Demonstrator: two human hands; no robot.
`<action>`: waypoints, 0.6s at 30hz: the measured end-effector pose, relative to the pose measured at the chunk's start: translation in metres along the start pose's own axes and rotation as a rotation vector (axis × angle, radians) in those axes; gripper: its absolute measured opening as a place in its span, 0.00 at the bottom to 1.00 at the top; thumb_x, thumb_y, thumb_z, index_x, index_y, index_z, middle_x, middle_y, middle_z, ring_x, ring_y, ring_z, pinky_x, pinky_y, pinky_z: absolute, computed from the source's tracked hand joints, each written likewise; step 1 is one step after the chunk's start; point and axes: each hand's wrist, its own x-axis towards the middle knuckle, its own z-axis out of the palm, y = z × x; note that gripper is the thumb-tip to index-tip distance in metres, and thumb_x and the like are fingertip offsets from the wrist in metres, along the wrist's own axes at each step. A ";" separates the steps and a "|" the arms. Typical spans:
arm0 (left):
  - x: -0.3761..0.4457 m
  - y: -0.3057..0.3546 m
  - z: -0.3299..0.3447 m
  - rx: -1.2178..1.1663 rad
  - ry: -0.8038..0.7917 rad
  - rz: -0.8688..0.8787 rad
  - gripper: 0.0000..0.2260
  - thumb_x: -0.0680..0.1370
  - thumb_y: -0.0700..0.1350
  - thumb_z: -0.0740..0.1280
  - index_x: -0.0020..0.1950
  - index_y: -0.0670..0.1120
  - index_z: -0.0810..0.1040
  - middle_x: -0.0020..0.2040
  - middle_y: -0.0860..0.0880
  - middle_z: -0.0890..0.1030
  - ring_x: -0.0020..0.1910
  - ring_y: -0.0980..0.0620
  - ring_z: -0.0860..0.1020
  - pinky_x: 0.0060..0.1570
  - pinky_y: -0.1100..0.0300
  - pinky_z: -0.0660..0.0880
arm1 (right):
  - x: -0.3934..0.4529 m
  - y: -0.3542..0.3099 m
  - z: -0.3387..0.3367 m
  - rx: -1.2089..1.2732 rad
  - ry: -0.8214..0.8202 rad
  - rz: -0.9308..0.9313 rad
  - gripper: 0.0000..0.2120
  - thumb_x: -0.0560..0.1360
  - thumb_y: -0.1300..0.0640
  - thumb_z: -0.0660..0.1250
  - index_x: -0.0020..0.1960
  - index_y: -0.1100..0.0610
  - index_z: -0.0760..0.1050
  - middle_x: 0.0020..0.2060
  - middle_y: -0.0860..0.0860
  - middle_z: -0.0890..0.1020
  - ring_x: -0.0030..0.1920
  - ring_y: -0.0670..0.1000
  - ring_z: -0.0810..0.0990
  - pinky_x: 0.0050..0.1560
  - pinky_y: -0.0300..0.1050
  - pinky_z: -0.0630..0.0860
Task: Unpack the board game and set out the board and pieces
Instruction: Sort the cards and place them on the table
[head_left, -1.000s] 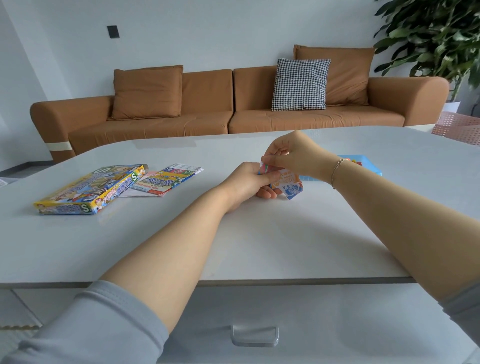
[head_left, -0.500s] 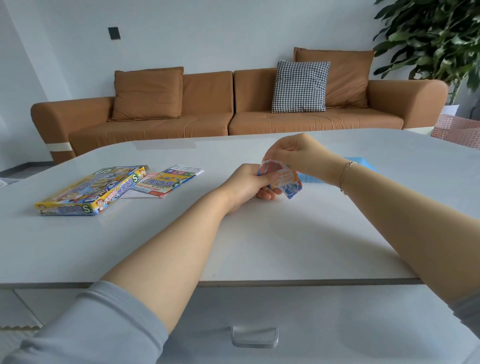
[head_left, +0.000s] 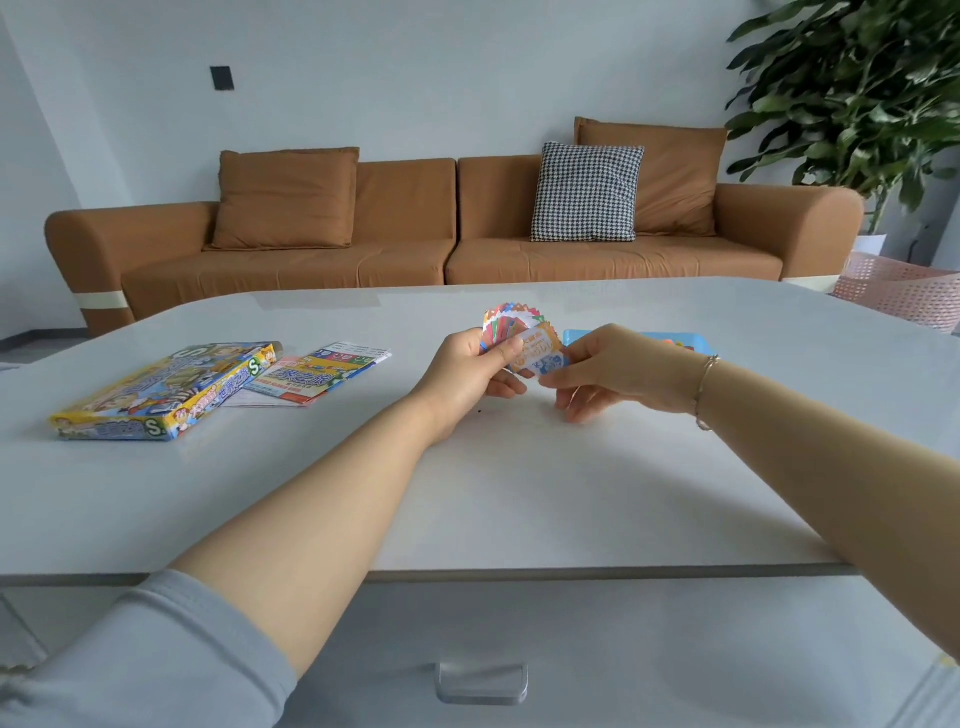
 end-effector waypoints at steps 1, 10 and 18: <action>0.001 -0.001 0.000 0.014 0.010 0.003 0.08 0.81 0.43 0.62 0.56 0.41 0.76 0.41 0.46 0.80 0.31 0.56 0.78 0.32 0.67 0.75 | 0.002 0.001 0.001 0.030 0.028 -0.018 0.07 0.74 0.63 0.68 0.50 0.65 0.79 0.37 0.59 0.82 0.30 0.51 0.81 0.34 0.38 0.80; 0.003 -0.006 0.000 0.542 -0.049 0.099 0.06 0.79 0.44 0.64 0.46 0.43 0.77 0.33 0.53 0.72 0.30 0.59 0.68 0.28 0.71 0.63 | 0.002 0.001 0.000 -0.498 0.172 -0.138 0.09 0.77 0.62 0.61 0.39 0.61 0.75 0.30 0.51 0.80 0.28 0.50 0.78 0.34 0.31 0.74; 0.000 -0.001 0.002 0.818 -0.048 0.175 0.09 0.80 0.43 0.63 0.39 0.45 0.70 0.40 0.50 0.69 0.43 0.47 0.70 0.37 0.61 0.59 | 0.003 -0.007 0.010 -0.844 0.189 -0.126 0.08 0.75 0.65 0.56 0.42 0.62 0.74 0.37 0.58 0.80 0.33 0.55 0.75 0.40 0.45 0.75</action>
